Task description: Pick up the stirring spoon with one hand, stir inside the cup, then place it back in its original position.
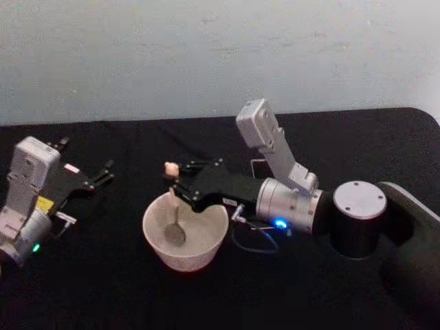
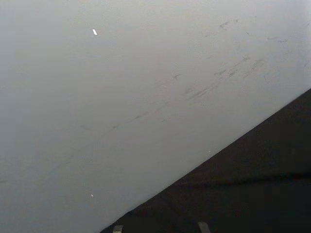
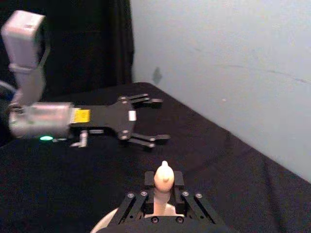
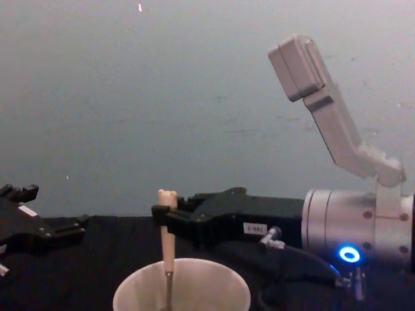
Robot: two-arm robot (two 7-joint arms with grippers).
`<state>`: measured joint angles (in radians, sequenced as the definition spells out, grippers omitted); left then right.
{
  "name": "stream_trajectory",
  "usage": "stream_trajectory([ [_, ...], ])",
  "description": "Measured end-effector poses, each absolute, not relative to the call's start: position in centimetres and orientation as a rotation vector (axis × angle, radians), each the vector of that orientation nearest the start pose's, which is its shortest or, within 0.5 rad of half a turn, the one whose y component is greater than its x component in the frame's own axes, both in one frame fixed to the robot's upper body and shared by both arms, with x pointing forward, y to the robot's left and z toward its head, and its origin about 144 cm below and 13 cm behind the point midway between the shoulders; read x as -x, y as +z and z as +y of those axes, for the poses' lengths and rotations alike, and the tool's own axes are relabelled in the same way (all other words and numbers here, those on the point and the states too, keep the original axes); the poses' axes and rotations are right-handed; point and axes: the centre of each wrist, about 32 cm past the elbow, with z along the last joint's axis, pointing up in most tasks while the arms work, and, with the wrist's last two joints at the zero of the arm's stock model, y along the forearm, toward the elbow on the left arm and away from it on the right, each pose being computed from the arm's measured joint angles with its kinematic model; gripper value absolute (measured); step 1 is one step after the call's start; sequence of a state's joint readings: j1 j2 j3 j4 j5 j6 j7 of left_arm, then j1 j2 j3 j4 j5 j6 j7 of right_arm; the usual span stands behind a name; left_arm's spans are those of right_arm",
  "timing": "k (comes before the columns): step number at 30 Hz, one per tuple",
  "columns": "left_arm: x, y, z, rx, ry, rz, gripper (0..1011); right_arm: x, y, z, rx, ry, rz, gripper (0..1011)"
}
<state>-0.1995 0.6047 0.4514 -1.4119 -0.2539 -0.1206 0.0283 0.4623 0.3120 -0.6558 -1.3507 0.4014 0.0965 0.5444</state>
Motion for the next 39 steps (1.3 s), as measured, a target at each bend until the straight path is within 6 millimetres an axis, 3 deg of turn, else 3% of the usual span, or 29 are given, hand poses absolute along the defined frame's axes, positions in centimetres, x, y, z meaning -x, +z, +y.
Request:
stream_trajectory([
  [12, -48.9, 114.0, 31.0, -0.304, 1.248, -0.285, 1001, -54.5, 118.8, -17.5, 0.153, -0.574, -0.027, 224],
  [26, -48.9, 114.0, 31.0, -0.305, 1.248, -0.285, 1001, -51.5, 119.3, -20.8, 0.152, -0.521, -0.011, 224],
  [39, -48.9, 114.0, 31.0, -0.304, 1.248, -0.285, 1001, -50.8, 118.9, -19.3, 0.148, -0.459, 0.026, 224],
])
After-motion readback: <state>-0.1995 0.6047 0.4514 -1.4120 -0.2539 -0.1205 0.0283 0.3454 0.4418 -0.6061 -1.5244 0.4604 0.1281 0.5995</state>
